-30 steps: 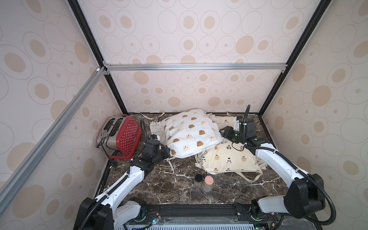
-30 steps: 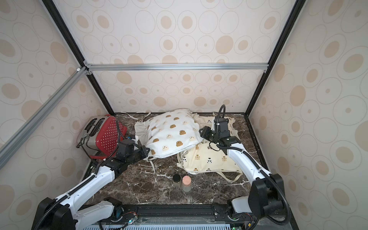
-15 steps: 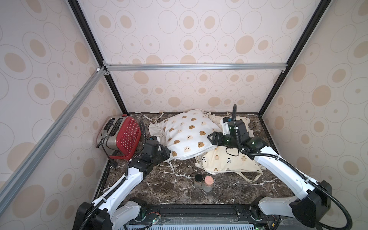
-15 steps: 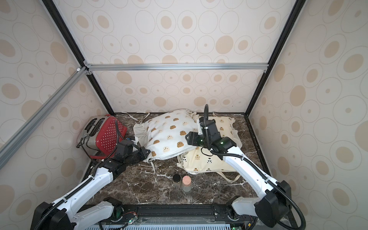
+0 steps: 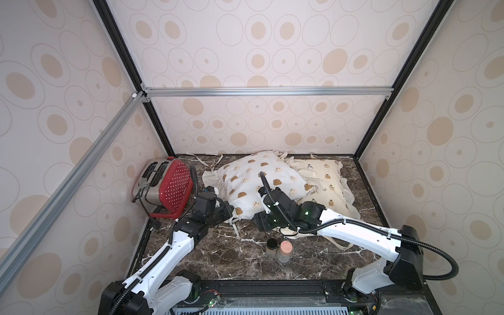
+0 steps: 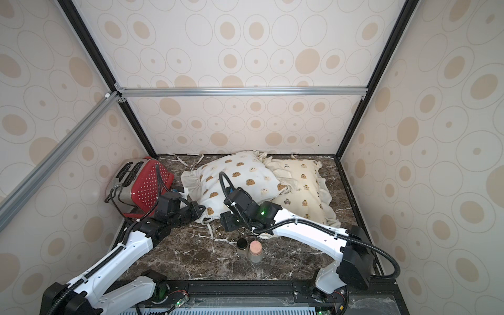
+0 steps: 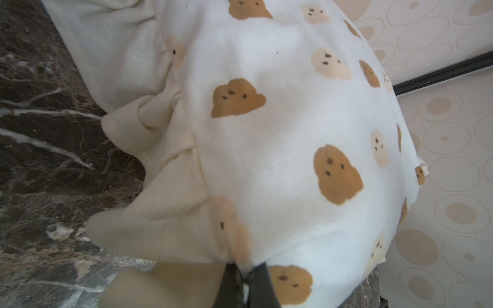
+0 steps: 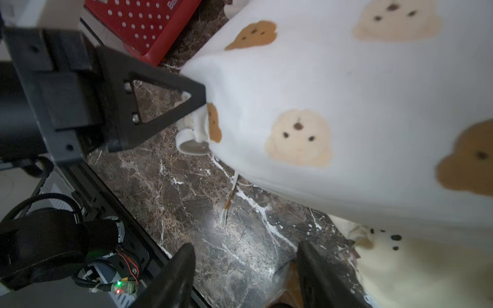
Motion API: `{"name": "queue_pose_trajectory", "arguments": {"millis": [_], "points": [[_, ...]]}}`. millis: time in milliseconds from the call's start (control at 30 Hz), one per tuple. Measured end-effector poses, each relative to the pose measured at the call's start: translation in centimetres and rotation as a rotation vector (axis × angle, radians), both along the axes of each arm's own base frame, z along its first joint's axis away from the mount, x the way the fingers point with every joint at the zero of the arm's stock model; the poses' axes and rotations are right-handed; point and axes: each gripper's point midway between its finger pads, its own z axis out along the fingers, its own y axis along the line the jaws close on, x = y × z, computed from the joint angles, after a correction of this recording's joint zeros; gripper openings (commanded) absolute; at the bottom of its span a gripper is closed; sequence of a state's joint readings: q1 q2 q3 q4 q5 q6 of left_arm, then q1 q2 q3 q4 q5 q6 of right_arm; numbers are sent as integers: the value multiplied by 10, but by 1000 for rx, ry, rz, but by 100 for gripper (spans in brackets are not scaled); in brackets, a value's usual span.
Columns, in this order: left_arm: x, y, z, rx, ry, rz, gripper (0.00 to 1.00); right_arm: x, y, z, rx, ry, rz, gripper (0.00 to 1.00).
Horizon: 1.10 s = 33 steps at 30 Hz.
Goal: Zip up pillowcases
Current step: Adjust the pillowcase at the center of the board.
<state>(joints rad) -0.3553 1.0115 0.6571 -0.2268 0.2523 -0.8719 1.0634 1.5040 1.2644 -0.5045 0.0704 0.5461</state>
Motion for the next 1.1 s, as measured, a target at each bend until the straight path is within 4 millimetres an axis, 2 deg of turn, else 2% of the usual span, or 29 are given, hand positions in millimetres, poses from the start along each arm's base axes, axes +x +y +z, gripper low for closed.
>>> {"name": "queue_pose_trajectory", "arguments": {"millis": [133,267,633,800,1100], "points": [[-1,-2,1,-11,3,-7,0,-13,19,-19,-50,6,31,63],[-4,-2,3,-18,3,-12,0,-17,27,-36,-78,23,35,62],[-9,-4,14,-44,-18,-22,0,-11,46,-59,-88,37,2,59],[-10,-5,14,-55,-13,-28,0,-2,48,-57,-71,13,-48,58],[-11,-8,15,-66,-9,-39,0,21,39,-50,-60,-44,-170,55]]}}
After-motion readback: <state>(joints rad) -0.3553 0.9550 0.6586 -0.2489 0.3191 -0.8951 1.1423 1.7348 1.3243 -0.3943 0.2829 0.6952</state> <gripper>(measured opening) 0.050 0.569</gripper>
